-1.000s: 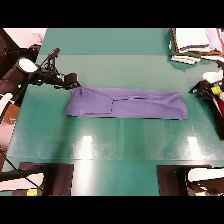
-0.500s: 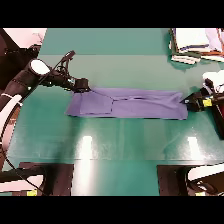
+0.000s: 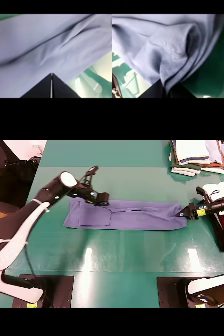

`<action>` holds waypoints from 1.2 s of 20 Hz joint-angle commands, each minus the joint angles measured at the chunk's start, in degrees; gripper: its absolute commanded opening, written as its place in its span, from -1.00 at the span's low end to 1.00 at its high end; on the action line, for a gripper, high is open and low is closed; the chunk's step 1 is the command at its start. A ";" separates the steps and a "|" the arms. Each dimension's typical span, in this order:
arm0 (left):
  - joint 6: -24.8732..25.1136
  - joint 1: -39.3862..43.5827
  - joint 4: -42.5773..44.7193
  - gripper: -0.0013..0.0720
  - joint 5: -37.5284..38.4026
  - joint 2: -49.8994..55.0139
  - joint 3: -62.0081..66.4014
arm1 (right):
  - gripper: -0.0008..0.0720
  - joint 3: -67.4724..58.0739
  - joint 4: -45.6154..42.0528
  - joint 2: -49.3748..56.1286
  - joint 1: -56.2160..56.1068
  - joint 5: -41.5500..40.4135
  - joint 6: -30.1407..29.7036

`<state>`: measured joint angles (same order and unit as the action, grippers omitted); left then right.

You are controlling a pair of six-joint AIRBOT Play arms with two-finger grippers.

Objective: Fold the shirts.

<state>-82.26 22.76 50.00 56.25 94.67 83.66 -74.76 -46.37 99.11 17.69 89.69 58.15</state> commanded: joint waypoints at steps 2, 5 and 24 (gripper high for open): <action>-1.86 5.09 -0.35 -0.89 1.05 11.37 11.85 | -0.93 -5.70 0.37 -7.85 -3.19 3.41 8.96; -4.50 6.49 -0.98 -0.89 1.68 17.31 17.73 | -0.93 -13.00 0.35 -12.74 -7.98 3.91 13.46; -2.60 6.78 0.72 -0.89 3.93 19.63 19.85 | -0.93 -40.76 0.35 -6.69 -35.56 2.34 20.17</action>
<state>-86.17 30.22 50.17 58.22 114.65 103.37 -115.92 -46.04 91.70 -15.18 93.71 78.98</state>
